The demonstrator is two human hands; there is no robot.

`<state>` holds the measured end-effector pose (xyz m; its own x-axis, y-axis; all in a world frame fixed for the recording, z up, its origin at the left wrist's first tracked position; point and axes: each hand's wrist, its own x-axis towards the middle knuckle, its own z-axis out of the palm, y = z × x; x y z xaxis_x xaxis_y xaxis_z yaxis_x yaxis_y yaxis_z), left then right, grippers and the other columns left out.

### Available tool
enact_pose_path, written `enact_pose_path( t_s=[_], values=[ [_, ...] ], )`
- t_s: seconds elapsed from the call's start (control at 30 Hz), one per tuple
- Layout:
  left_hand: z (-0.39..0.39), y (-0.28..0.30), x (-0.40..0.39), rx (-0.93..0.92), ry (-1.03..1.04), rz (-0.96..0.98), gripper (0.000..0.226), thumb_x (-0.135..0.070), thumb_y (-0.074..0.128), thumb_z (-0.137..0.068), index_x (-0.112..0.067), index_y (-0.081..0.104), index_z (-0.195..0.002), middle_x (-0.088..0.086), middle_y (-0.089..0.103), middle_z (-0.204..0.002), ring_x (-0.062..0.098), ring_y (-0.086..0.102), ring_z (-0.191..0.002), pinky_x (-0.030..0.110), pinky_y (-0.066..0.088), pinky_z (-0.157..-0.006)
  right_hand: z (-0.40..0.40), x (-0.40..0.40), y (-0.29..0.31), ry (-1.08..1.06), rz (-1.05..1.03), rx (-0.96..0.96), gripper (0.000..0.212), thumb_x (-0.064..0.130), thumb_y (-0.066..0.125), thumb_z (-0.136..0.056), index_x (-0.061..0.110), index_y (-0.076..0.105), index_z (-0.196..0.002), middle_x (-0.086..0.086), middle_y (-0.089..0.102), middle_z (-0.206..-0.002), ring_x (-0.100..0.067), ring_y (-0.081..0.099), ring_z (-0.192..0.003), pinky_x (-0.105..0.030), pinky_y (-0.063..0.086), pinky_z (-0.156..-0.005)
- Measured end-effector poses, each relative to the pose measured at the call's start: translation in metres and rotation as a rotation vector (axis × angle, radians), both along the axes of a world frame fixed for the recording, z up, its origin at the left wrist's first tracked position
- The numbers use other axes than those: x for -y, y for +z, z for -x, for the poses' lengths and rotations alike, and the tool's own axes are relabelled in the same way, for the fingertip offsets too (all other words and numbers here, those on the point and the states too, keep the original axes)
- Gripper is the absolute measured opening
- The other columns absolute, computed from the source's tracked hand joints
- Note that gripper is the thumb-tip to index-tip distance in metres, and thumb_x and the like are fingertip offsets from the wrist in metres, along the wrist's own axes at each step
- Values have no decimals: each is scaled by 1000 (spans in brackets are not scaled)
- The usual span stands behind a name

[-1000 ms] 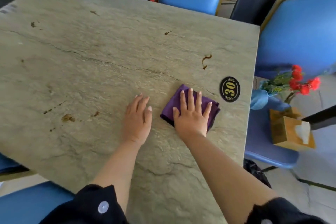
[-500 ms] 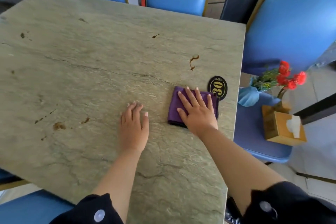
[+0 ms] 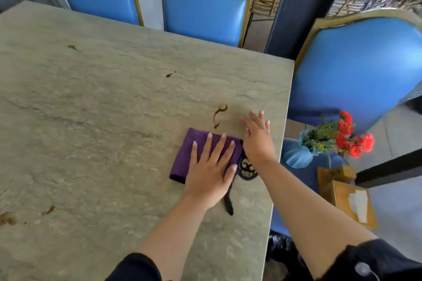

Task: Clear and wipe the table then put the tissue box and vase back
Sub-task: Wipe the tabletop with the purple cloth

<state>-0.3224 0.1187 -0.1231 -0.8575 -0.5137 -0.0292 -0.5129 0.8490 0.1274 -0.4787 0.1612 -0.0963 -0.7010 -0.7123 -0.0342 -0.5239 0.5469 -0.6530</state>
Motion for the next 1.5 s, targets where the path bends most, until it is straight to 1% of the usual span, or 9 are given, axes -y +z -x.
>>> enact_pose_path(
  t_s=[0.2,0.4,0.53,0.63,0.87,0.97,1.1,1.23,1.5],
  values=[
    [85,12,117,111,-186,9,53,-56,4,-93,-53,1,-146,-14,-6,-161,15,-10,-149,56,-9,-116,22,46,-6,-217,-70,13,54,0,33,-92,8,35,-146,-7,17,-160,-23,-1,-149,-36,-5,-120],
    [135,15,167,118,470,-94,48,-59,12,-96,-59,0,-143,-2,-2,-162,32,-14,-147,63,-7,-113,19,90,-13,-285,-273,-103,63,10,29,-95,11,4,-153,-1,-8,-162,-21,-16,-147,-47,-14,-118],
    [139,11,188,75,94,12,60,-72,15,-88,-58,-2,-143,-7,-6,-162,33,-16,-147,59,-8,-115,13,107,-20,-306,-303,-180,61,16,21,-97,3,-3,-151,-11,-11,-161,-32,-17,-146,-47,-10,-119],
    [134,13,230,98,91,-10,61,-77,15,-83,-62,-3,-140,-11,-11,-161,26,-17,-147,61,-8,-114,13,114,-25,-320,-313,-198,57,23,18,-102,2,-1,-151,-13,-9,-161,-36,-15,-146,-48,-11,-118],
    [96,5,281,73,776,-112,69,-81,13,-82,-56,3,-145,0,-13,-161,32,-17,-147,62,-2,-114,15,121,-28,-292,-340,-225,56,28,16,-104,4,3,-152,-16,-6,-160,-40,-13,-146,-52,-11,-117],
    [91,1,235,-6,693,-61,64,-76,20,-85,-55,13,-145,3,0,-162,33,-7,-148,57,-2,-117,16,121,-25,-282,-340,-235,55,27,17,-103,6,5,-152,-16,-5,-160,-40,-12,-146,-53,-12,-116],
    [49,-4,140,-65,312,59,57,-69,26,-89,-52,25,-144,2,5,-162,35,6,-148,56,7,-118,18,113,-24,-243,-253,-183,52,22,24,-102,12,17,-152,-11,1,-162,-38,-12,-146,-50,-11,-118],
    [-24,-2,106,-28,82,88,56,-70,23,-91,-55,20,-144,-4,9,-162,26,5,-149,58,13,-116,-1,96,-20,-180,-119,-116,48,12,34,-98,14,37,-145,-9,12,-161,-30,-8,-148,-44,-9,-120],
    [-51,0,177,28,616,-29,59,-70,27,-88,-56,16,-144,4,-4,-162,30,-3,-149,60,2,-116,-109,57,-19,87,-53,-141,49,13,39,-95,15,39,-144,-15,12,-160,-33,-10,-148,-42,-10,-120]
  ],
)
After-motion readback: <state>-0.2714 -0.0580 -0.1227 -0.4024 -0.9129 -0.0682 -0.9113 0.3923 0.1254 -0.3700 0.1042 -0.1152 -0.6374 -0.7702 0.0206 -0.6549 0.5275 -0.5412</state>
